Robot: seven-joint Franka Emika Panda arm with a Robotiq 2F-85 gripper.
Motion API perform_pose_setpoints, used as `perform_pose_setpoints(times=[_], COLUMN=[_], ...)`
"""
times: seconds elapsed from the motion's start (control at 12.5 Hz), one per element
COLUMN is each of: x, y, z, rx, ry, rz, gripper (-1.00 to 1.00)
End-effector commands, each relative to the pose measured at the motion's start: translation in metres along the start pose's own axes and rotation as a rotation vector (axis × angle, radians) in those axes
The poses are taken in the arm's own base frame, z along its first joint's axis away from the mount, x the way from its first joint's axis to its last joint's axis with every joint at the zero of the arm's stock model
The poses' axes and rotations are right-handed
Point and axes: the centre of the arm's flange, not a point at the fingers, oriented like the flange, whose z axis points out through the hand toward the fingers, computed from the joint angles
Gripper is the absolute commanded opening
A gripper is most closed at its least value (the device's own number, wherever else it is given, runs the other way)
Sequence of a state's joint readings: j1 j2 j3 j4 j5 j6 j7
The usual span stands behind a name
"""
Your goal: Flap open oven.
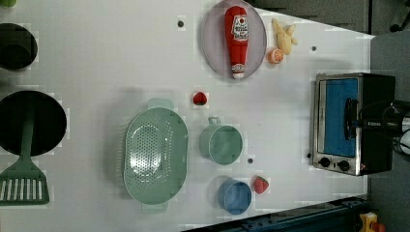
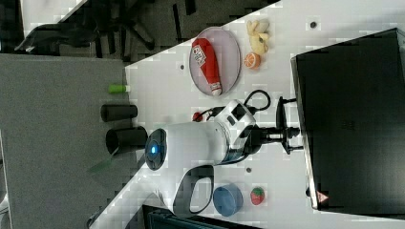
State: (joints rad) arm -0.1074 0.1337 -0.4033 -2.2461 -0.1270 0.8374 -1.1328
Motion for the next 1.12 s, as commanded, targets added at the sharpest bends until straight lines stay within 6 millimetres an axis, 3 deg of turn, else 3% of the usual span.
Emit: perform_pose_setpoints(times=[0.08, 0.72, 1.12], x=[0.012, 0.017, 0.016], y=[-0.035, -0.142, -0.208], z=[0.002, 0.032, 0.075], rx=[-0.032, -0.208, -0.380], ry=[-0.002, -0.054, -0.043], rz=[-0.041, -0.074, -0.086], gripper=[-0.65, -0.65, -0.65])
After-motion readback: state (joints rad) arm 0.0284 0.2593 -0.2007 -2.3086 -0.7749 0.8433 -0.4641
